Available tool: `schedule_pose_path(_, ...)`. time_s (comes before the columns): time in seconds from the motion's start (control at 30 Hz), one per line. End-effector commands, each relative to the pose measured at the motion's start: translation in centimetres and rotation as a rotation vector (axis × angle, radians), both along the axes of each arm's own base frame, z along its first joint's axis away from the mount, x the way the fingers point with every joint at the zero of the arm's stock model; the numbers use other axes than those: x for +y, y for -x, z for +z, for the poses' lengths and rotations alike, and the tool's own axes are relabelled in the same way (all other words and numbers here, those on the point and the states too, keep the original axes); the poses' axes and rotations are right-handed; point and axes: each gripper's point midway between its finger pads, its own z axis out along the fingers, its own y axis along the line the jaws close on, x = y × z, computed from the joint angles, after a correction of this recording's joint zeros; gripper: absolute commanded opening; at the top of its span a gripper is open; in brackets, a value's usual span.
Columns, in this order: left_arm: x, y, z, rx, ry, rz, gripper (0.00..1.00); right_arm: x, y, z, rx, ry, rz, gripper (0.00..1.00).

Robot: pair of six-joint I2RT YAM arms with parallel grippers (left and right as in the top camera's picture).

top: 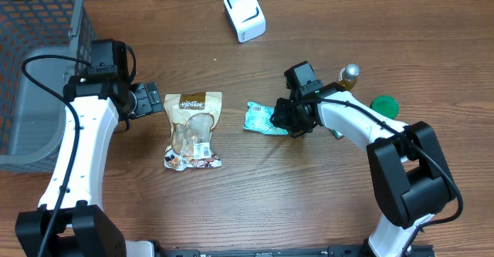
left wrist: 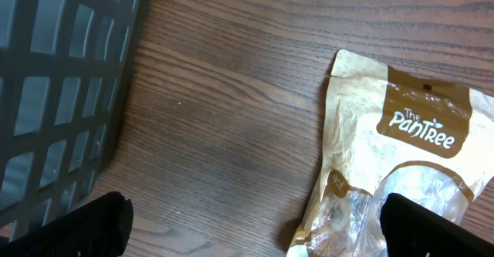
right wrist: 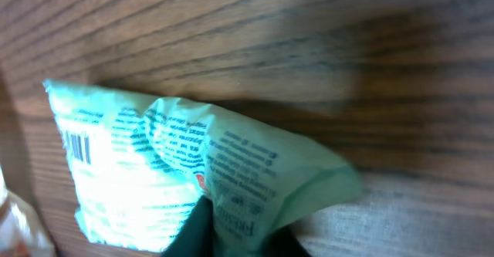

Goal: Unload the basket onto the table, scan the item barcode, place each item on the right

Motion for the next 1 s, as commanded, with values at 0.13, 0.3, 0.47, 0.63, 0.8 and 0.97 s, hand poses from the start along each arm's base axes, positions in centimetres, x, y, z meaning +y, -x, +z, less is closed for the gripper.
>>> schedule_pose_path(0.13, 0.2, -0.3, 0.7, -0.019, -0.017, -0.007, 0.99, -0.1, 0.7, 0.5, 0.003, -0.017, 0.041, 0.04)
schedule_pose_path(0.3, 0.2, -0.3, 0.7, -0.019, -0.017, -0.007, 1.0, 1.4, 0.7, 3.5, -0.056, -0.127, 0.148, 0.04)
schedule_pose_path(0.47, 0.2, -0.3, 0.7, -0.019, -0.017, -0.007, 1.0, 2.8, 1.3, 6.5, -0.087, -0.286, 0.242, 0.04)
schedule_pose_path(0.63, 0.2, -0.3, 0.7, -0.019, -0.016, -0.007, 1.0, 2.7, 1.7, 8.6, -0.099, -0.375, 0.273, 0.04)
schedule_pose_path(0.8, 0.2, -0.3, 0.7, -0.019, -0.017, -0.007, 1.0, 2.3, 2.2, 8.8, -0.099, -0.372, 0.299, 0.04)
schedule_pose_path(0.97, 0.2, -0.3, 0.7, -0.019, -0.017, -0.007, 0.99, 2.2, 2.5, 8.7, -0.099, -0.366, 0.32, 0.04)
